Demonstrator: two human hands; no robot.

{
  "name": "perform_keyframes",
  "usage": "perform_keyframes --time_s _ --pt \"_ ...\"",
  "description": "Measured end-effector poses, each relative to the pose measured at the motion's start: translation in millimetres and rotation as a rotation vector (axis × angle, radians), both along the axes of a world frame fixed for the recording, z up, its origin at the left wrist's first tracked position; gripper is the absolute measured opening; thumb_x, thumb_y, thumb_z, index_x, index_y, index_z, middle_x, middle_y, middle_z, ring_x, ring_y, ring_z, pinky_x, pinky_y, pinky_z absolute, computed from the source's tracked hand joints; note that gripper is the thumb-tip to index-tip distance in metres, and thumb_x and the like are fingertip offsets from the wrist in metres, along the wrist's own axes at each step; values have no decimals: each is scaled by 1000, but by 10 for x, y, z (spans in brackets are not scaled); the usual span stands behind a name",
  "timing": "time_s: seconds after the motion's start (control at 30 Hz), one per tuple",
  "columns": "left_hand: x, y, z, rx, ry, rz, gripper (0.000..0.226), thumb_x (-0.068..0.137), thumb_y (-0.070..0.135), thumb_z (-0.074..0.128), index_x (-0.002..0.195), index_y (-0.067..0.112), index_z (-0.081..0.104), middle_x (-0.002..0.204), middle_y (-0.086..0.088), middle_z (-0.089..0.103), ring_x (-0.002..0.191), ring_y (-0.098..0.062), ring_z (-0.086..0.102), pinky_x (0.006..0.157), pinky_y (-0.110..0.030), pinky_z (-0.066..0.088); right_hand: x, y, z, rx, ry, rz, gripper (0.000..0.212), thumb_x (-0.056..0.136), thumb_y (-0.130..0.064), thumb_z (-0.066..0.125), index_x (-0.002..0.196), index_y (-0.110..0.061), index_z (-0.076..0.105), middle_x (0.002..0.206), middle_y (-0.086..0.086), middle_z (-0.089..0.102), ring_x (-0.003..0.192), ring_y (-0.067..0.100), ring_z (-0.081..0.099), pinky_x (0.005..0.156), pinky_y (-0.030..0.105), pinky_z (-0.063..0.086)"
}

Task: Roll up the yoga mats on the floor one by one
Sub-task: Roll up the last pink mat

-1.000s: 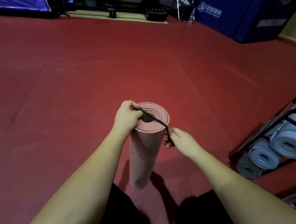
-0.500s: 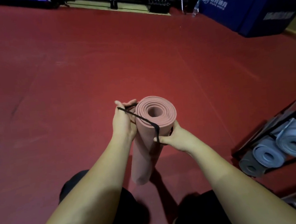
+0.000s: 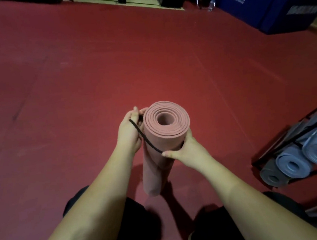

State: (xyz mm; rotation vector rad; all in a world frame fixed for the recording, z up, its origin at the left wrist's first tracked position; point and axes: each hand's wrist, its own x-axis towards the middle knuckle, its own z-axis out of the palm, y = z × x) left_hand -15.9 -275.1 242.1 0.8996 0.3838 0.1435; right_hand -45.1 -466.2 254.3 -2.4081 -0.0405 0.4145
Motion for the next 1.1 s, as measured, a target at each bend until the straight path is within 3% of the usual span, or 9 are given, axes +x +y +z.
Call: perform_keyframes --time_s 0.17,0.3,0.4,0.57,0.73,0.8,0.9,1.03,1.1 --pt "-60 196 -484 684 183 -166 25 102 27 54 82 17 63 79 2 66 74 -8 61 70 -18 49 208 -126 -181 -19 -4 90 126 35 -67 79 144 -38 23 137 -5 53 123 14 54 102 40 47" --pt "75 157 -695 766 273 -215 24 101 35 52 99 18 69 99 -5 71 95 -25 62 90 -40 50 481 -144 -444 -6 12 130 121 38 -66 82 143 -36 30 132 1 54 122 17 53 103 41 47" --pt "162 83 -743 869 279 -228 28 103 32 47 104 12 67 98 -7 67 91 -22 57 79 -35 44 558 -139 -579 -34 59 123 114 40 -67 82 140 -36 37 126 3 53 118 19 53 102 38 46" --pt "258 -34 -1050 1049 351 -167 34 103 27 42 72 13 40 68 -5 48 69 -20 34 54 -36 24 675 -143 -846 -47 113 133 101 62 -45 89 145 -32 33 116 4 45 116 20 46 95 27 39" --pt "184 60 -1406 1376 530 -254 17 97 18 39 96 6 51 90 -19 62 77 -36 55 67 -43 45 547 -389 -1304 -376 503 278 103 81 -63 67 157 -13 19 161 19 18 149 28 20 119 34 22" --pt "218 136 -1461 1368 559 -229 15 95 15 41 99 7 53 92 -18 65 75 -33 56 70 -46 50 462 -372 -1465 -179 476 186 78 90 -39 67 153 -15 30 157 13 34 140 21 39 116 33 31" --pt "296 96 -1387 1311 467 -189 17 96 15 47 90 4 58 87 -21 66 71 -26 48 67 -45 44 523 -103 -1316 389 225 -338 38 97 -14 48 134 -23 52 132 1 60 114 13 57 103 30 43" --pt "332 -116 -1255 1091 411 -224 38 101 39 49 79 9 57 77 -10 64 73 -25 53 61 -40 38 745 149 -834 902 158 -738 30 105 -27 38 91 -21 64 75 -16 65 62 -8 60 58 6 46" --pt "305 -94 -1277 860 416 -310 35 98 53 49 93 21 64 97 -6 71 89 -21 64 78 -38 52 793 178 -766 953 167 -750 35 104 -38 40 82 -24 63 70 -20 65 57 -10 59 58 8 47"
